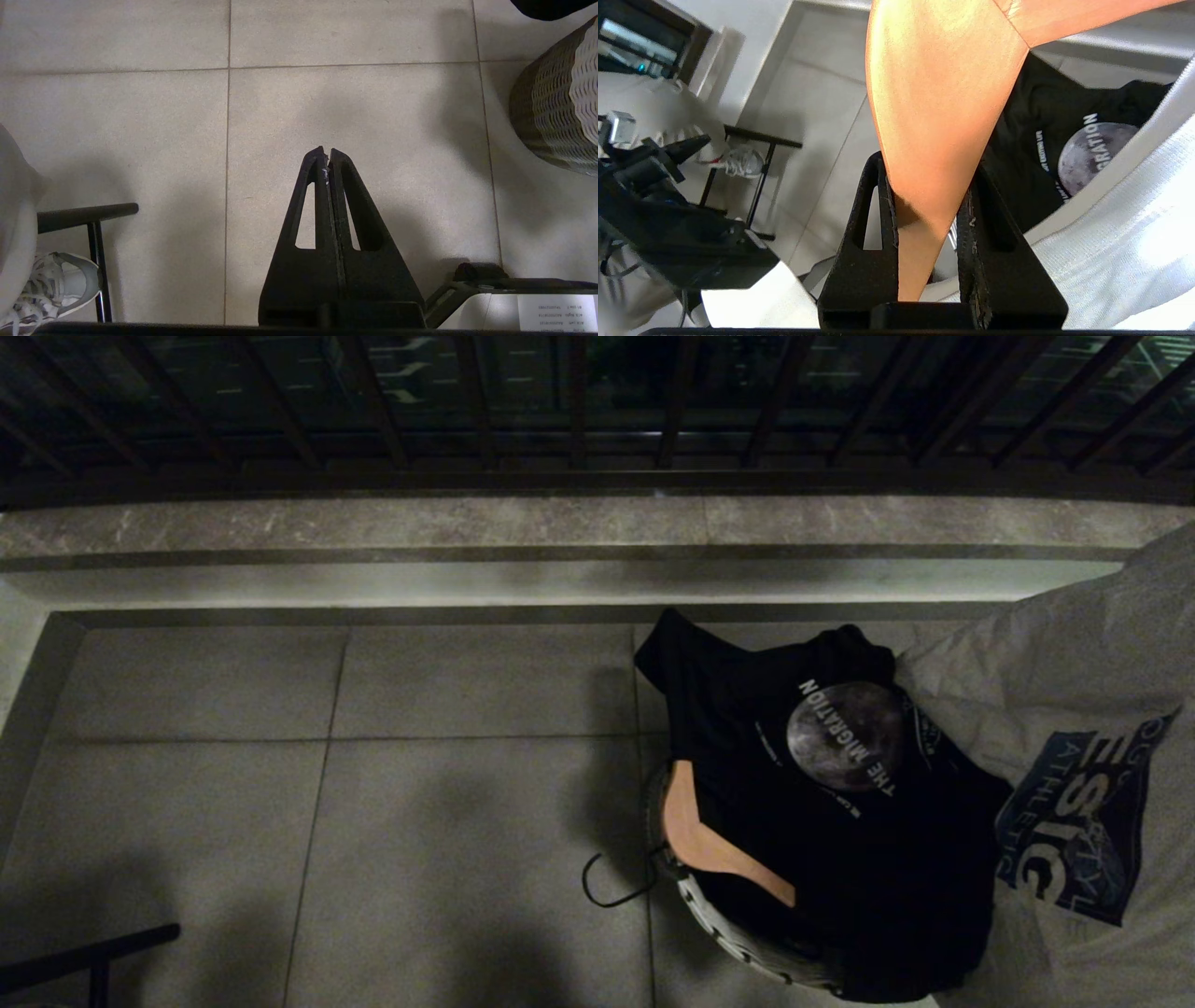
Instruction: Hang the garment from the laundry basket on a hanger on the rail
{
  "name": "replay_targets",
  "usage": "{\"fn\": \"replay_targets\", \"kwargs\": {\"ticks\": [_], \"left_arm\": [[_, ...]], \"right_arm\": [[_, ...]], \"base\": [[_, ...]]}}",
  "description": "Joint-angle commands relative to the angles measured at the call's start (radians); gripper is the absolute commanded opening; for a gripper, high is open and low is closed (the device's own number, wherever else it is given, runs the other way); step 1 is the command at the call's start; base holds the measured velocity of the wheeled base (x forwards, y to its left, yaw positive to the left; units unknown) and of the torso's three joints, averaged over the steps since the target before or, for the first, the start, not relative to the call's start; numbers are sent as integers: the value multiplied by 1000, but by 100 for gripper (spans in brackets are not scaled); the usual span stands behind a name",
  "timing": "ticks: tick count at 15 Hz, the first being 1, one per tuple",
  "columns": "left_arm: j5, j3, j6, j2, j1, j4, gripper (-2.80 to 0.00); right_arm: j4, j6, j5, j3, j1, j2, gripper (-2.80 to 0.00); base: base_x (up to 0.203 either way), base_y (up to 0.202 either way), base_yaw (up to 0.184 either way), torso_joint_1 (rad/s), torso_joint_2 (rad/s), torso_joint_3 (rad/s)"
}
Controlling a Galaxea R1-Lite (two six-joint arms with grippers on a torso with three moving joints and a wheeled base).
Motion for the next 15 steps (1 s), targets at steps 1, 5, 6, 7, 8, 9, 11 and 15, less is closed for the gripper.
{"fn": "replay_targets", "kwargs": {"ticks": [1,5,6,7,8,9,11,15], "left_arm": [[0,2,-1,1,0,1,-280],[0,2,-3,1,0,1,-280],[0,2,-4,1,0,1,-280],[0,2,-4,1,0,1,-280],[0,2,-3,1,0,1,-280],[0,2,-3,1,0,1,-280],[0,2,-3,1,0,1,-280],[0,2,-3,1,0,1,-280]], "right_arm": [[4,0,5,-2,-12,-50,-280],[21,4,99,-1,-69,-87,-280],[30,5,133,-3,-71,-88,-280],[29,4,136,-3,-71,-82,-280],[27,3,136,-1,-71,-79,-280],[27,3,136,-1,-71,-80,-280],[27,3,136,2,-71,-85,-280],[29,3,129,39,-86,-144,-280]], "base": [[0,0,0,0,0,0],[0,0,0,3,2,128],[0,0,0,1,7,187],[0,0,0,2,-1,193],[0,0,0,-1,3,198],[0,0,0,2,0,195],[0,0,0,0,2,202],[0,0,0,2,4,199]]}}
